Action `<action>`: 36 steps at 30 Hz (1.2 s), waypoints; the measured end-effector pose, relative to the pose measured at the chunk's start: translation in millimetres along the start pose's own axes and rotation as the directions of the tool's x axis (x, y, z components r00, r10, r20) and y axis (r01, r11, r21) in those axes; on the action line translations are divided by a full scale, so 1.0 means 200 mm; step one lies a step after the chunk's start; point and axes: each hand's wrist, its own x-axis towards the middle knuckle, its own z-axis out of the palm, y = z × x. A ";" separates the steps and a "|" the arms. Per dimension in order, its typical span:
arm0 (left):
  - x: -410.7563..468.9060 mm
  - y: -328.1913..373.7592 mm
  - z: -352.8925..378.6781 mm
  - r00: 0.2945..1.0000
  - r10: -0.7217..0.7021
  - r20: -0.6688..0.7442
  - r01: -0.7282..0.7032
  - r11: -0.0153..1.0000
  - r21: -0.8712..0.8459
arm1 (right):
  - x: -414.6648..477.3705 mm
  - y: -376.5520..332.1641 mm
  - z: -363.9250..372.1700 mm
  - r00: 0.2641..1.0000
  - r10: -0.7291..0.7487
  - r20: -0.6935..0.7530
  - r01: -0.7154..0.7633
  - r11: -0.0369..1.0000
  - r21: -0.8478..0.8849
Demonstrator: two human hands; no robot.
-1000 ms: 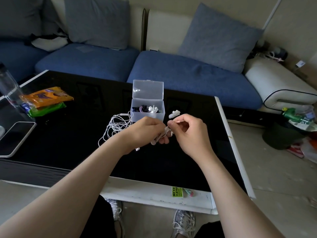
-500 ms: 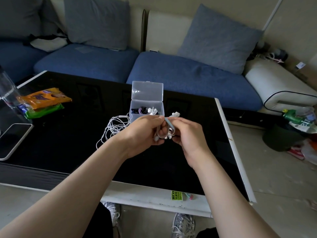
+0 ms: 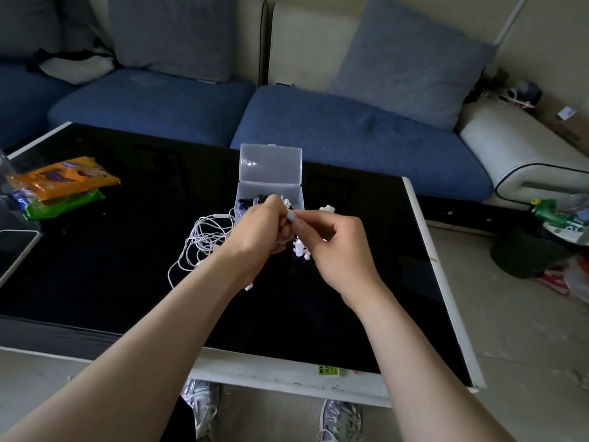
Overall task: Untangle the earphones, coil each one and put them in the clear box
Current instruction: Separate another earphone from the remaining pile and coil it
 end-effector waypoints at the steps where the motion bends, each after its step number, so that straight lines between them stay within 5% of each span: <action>1: 0.01 0.00 0.01 0.999 0.017 -0.028 -0.016 1.000 0.021 | 0.01 -0.01 0.00 1.000 0.026 0.013 -0.026 0.999 0.038; 6: 0.06 0.02 0.04 0.992 0.045 -0.114 -0.038 0.997 0.067 | 0.05 -0.01 -0.02 0.995 0.095 0.013 -0.096 0.984 0.149; 12: 0.13 0.02 0.08 1.000 0.001 -0.025 -0.001 1.000 -0.017 | 0.09 0.03 -0.06 0.993 0.117 -0.017 -0.113 0.979 0.170; 19: 0.21 0.01 0.11 0.996 0.029 -0.080 -0.040 0.990 -0.137 | 0.15 0.07 -0.10 0.993 0.115 0.003 -0.114 0.984 0.136; 23: 0.24 -0.01 0.11 0.992 0.110 0.054 -0.115 0.989 0.091 | 0.18 0.08 -0.13 0.984 0.160 -0.075 -0.145 0.975 0.170; 27: 0.26 -0.04 0.13 0.950 0.311 0.040 -0.302 0.875 0.377 | 0.21 0.09 -0.19 0.975 0.154 -0.158 -0.132 0.981 0.142; 36: 0.35 -0.06 0.11 0.902 0.431 -0.028 -0.357 0.780 0.513 | 0.29 0.17 -0.20 0.965 0.207 -0.161 -0.198 0.978 0.066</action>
